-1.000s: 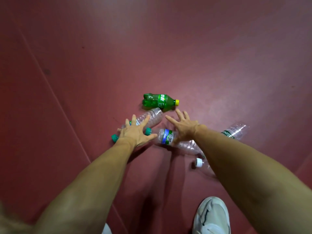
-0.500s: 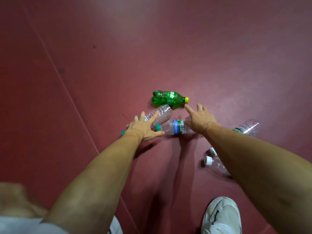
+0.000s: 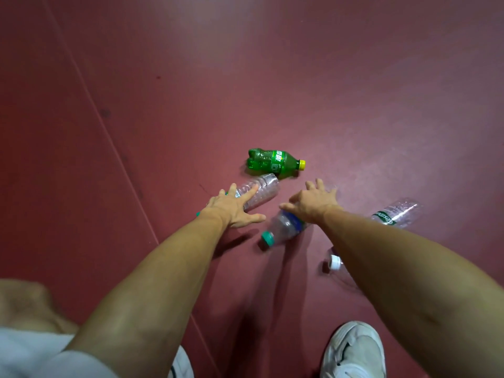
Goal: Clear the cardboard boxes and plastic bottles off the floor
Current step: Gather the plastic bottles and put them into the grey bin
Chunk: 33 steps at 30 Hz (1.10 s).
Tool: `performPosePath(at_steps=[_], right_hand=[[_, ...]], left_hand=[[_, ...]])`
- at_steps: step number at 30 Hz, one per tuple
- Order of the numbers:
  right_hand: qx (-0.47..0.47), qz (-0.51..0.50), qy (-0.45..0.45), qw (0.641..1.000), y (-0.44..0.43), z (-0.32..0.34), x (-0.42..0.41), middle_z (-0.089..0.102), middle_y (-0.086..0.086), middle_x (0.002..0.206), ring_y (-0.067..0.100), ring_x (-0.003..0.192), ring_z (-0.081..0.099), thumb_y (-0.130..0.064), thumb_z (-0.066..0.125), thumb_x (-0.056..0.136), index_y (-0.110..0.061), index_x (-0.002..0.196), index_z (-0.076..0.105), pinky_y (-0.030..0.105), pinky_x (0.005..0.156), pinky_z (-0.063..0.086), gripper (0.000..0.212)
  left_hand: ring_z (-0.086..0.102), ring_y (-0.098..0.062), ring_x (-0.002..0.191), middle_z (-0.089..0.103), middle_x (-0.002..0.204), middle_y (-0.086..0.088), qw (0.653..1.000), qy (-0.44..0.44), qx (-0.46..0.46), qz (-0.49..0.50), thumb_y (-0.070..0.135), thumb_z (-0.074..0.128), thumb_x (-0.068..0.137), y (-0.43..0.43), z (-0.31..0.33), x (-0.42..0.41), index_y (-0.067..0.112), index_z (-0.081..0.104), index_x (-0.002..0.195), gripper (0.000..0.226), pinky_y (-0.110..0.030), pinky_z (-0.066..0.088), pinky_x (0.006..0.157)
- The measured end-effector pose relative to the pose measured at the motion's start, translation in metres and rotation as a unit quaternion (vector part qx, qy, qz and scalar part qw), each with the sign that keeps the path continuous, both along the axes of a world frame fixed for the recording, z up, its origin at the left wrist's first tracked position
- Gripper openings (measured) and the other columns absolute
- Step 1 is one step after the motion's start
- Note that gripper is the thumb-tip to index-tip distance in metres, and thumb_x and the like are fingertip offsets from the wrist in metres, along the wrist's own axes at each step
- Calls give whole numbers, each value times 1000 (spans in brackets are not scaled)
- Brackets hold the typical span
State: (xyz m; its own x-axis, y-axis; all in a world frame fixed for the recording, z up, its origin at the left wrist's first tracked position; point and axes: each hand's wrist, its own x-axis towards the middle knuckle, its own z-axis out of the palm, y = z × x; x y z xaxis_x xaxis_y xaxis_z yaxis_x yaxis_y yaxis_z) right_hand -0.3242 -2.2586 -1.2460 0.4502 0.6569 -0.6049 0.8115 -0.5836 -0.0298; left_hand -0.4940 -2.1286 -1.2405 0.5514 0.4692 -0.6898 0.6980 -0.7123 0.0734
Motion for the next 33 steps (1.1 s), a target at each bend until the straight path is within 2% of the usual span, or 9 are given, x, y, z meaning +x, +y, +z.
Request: performPosePath(at_steps=[4,8,13,18,21,24,27,29,33], right_hand=[[35,16,7,999,5,-2,1,-6,11,167,37,152,-12,-71,42,93,-38,145,49,69,117,8,62],[44,-52,-29,997,-4,-3,-2,-31,17,160,44,147,-24,-69,55,88,-34,159,5,73,112,12,94],[35,-138,27,989,-28,-11,4,-37,14,158,44,149,-19,-69,65,81,-34,158,-11,68,111,30,113],[63,-96,64,991,-40,-16,6,-33,9,160,41,151,-13,-60,68,85,-33,159,-10,57,114,29,110],[84,-67,77,991,-44,-17,5,-31,5,162,36,152,-15,-52,71,87,-34,159,-9,54,115,29,109],[85,-83,99,988,-51,-21,3,-32,4,161,36,152,-14,-48,74,85,-38,158,-11,53,117,26,112],[83,-109,116,984,-59,-24,4,-31,6,162,38,153,-1,-48,77,83,-42,157,-12,52,118,27,116],[79,-118,123,982,-62,-25,5,-29,8,162,39,151,17,-48,77,82,-42,156,-13,51,116,33,117],[77,-130,134,979,-56,-21,5,-25,12,164,39,132,51,-36,77,86,-41,157,-12,41,108,43,115]], left_hand=[[12,-40,151,0,167,-10,1000,-9,4,-6,86,38,82,-1,1,-1,59,-11,149,87,-52,21,118],[28,-38,145,12,164,-9,999,-14,25,-20,86,37,83,4,-1,-2,61,-6,149,83,-50,28,114],[38,-33,134,25,155,-9,996,-4,59,-66,82,39,85,5,-1,-2,59,-5,151,82,-48,38,104],[54,-32,118,48,130,-13,992,-20,42,-120,70,43,92,-15,-11,-6,55,-11,151,81,-44,44,94],[53,-31,114,45,127,-13,993,-58,50,-95,69,46,92,-29,-18,-4,56,-6,152,80,-45,45,91],[53,-33,118,34,144,-14,993,-87,54,-66,63,45,95,-28,-21,10,56,5,152,70,-47,46,94],[56,-35,120,18,159,-14,992,-84,50,-85,50,44,100,-27,-20,21,57,6,152,65,-45,46,96],[55,-37,123,13,162,-13,992,-80,42,-88,44,45,101,-27,-21,21,58,5,152,66,-45,45,98],[50,-36,129,6,165,-13,993,-79,28,-83,44,48,102,-25,-22,22,58,1,151,69,-49,44,102]])
